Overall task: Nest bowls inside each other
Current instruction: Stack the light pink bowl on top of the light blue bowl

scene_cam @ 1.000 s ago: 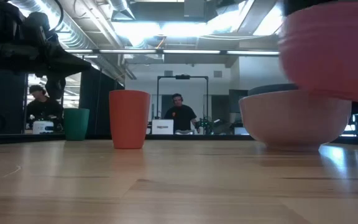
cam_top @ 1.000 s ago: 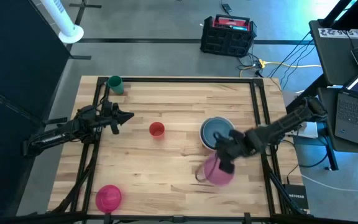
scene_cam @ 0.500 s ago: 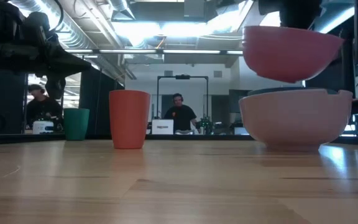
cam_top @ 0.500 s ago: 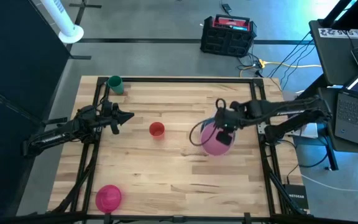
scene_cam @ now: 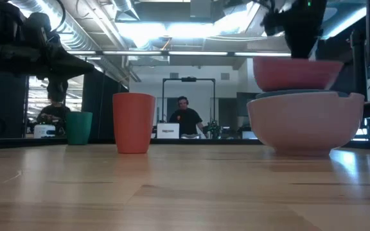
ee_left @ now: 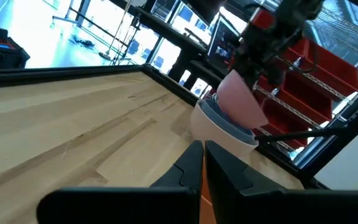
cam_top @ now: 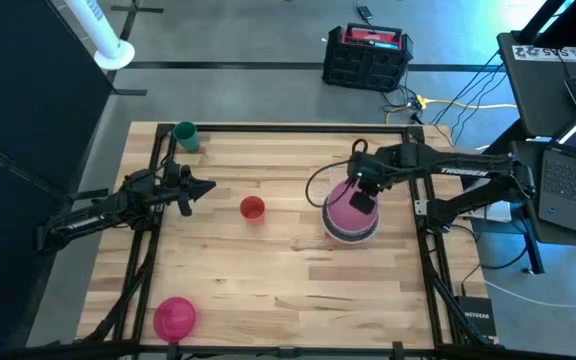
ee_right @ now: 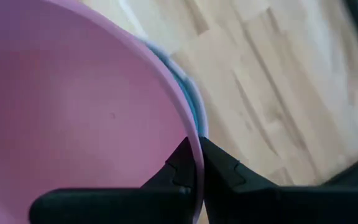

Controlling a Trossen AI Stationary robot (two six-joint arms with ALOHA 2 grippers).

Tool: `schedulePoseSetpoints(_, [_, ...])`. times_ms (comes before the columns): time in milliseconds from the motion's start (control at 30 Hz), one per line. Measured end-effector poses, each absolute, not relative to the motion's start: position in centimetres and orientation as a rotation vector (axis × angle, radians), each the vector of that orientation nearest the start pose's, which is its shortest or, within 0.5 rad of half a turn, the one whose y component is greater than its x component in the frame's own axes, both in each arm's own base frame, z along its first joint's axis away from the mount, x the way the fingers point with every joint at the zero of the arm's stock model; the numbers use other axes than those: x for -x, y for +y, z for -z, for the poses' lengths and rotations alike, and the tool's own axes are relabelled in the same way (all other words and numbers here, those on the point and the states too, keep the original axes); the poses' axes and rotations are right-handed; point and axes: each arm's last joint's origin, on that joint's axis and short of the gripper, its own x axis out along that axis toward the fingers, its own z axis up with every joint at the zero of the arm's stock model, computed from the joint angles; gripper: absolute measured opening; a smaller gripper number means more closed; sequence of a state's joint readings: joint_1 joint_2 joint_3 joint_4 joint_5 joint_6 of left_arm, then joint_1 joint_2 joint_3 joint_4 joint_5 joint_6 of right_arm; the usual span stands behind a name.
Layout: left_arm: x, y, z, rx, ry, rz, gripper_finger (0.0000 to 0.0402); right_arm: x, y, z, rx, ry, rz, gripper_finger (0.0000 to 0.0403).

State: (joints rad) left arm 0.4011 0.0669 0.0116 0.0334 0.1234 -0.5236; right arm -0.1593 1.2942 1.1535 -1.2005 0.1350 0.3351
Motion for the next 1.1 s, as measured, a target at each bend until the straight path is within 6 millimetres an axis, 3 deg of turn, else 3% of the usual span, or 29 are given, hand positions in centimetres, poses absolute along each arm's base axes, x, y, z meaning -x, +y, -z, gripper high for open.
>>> schedulePoseSetpoints(200, [-9.4,3.6,-16.5,0.525,-0.052,-0.277,0.0,-21.7,-3.7,-25.9,-0.356,1.326,0.407,0.0])
schedulePoseSetpoints(733, [-9.4,3.6,-16.5,0.519,-0.051,-0.277,0.0,-21.6,-3.7,-23.3,-0.382,1.314,0.382,0.002])
schedulePoseSetpoints(1100, [-9.4,3.6,-16.5,0.522,-0.051,-0.277,0.0,-21.7,-3.5,-23.3,-0.412,1.313,0.338,0.014])
